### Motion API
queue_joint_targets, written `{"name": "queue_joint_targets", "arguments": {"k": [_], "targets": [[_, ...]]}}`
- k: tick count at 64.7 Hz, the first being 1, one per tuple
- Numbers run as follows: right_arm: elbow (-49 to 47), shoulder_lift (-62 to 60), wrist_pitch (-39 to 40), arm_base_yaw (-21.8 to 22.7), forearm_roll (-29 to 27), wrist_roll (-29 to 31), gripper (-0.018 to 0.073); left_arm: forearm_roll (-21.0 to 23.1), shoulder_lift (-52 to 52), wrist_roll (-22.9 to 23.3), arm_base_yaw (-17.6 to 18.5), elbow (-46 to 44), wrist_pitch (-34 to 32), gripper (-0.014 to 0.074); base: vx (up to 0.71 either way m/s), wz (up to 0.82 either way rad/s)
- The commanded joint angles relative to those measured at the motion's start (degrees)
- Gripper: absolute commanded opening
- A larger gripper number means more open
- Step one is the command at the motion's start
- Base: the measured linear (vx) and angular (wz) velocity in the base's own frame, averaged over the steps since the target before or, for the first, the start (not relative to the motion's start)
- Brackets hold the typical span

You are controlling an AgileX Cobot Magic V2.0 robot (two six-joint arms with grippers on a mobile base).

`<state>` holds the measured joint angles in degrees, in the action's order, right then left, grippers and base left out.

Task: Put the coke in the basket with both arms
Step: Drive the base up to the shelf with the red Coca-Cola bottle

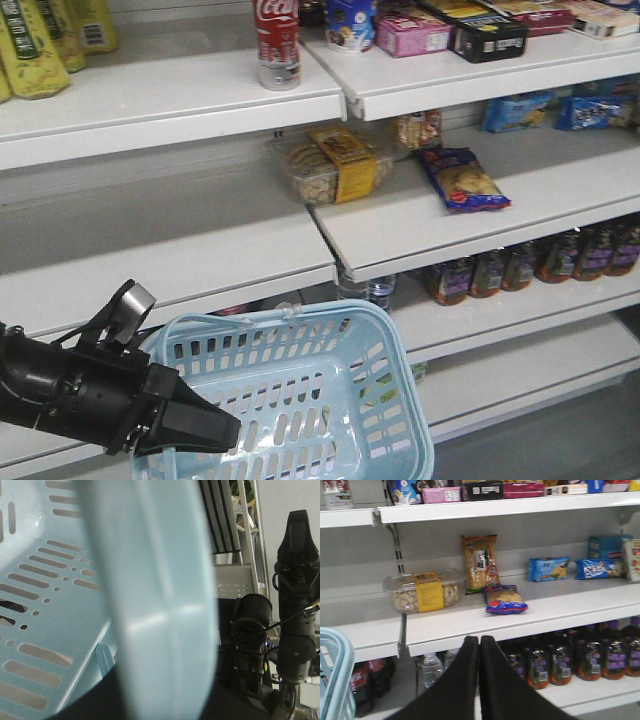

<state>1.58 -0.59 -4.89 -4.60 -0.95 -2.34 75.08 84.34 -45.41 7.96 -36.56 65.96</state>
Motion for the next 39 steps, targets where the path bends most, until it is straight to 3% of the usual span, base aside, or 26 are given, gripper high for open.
{"name": "queue_joint_targets", "arguments": {"k": [1,39], "targets": [[0.6,-1.1,4.0,0.3,0.1,0.3,-0.0009,4.3,-2.0,-0.7,0.2,-1.1,3.4,-0.0006,0.14,0.53],[0.6,-1.1,4.0,0.3,0.1,0.3,-0.0009,4.3,-2.0,-0.7,0.2,-1.1,3.4,-0.0006,0.12,0.46]]}}
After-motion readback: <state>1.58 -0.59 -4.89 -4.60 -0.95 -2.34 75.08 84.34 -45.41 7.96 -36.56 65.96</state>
